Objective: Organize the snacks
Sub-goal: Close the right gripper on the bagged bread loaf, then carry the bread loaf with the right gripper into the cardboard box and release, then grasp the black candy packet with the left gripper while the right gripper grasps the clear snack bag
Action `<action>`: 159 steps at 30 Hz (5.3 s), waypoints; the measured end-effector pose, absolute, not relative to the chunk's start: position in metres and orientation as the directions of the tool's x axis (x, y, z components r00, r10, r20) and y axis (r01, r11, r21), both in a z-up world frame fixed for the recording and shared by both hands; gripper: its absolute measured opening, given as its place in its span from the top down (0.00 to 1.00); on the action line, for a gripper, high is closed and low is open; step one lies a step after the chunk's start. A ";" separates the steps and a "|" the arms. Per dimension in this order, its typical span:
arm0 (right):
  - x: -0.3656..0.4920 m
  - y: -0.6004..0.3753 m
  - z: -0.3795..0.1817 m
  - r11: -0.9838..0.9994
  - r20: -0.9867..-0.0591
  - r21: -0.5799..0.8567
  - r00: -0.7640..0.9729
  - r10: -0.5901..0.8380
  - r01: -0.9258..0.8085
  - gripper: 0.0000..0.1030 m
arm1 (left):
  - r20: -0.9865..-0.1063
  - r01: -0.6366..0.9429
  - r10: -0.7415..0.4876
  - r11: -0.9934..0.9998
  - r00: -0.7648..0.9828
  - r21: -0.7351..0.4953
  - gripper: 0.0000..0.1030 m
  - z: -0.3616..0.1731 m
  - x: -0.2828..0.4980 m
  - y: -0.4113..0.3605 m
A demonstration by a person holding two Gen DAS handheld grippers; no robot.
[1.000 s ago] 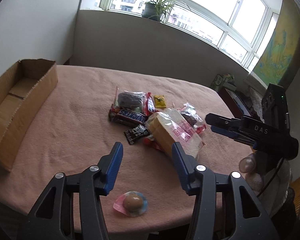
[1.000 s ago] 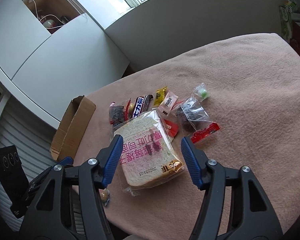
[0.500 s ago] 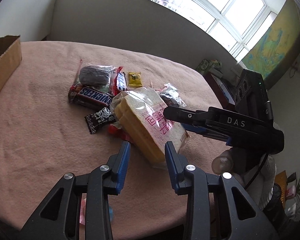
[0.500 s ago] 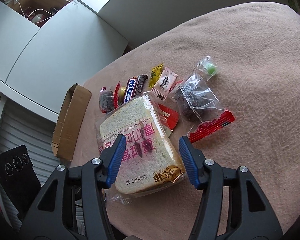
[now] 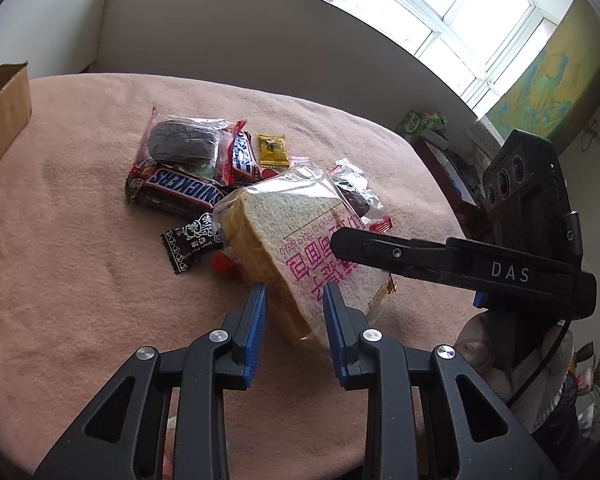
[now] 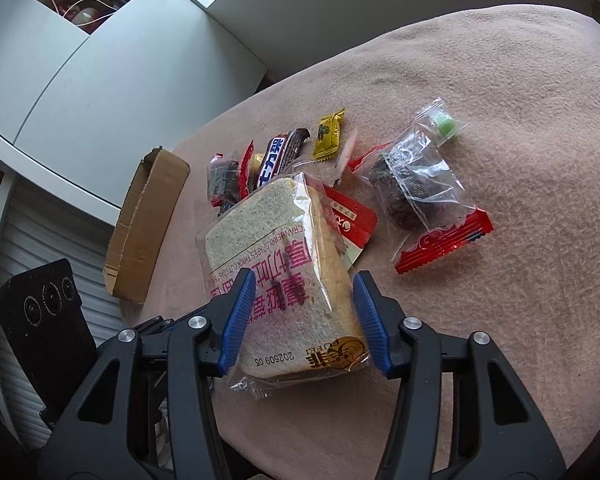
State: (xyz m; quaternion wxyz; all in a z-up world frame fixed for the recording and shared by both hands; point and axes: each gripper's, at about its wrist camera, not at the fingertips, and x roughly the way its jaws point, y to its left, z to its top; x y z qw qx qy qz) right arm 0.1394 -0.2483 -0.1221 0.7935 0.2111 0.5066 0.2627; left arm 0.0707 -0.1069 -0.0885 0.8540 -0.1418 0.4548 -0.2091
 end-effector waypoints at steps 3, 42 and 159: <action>0.136 -0.244 -0.122 0.776 -0.703 0.595 0.333 0.628 -0.208 0.49 | -0.716 0.238 -0.478 0.877 0.509 -0.417 0.74 -0.085 0.071 -0.108; 0.129 -0.034 -0.035 0.658 -0.646 0.513 0.256 0.719 -0.551 0.52 | -0.569 -0.002 -0.218 0.933 0.793 -0.360 0.75 -0.018 0.022 0.056; 0.185 -0.244 -0.128 0.955 -0.842 0.144 0.475 0.255 -0.259 0.40 | -0.817 0.382 -0.348 0.908 0.459 -0.172 0.73 -0.104 0.124 -0.104</action>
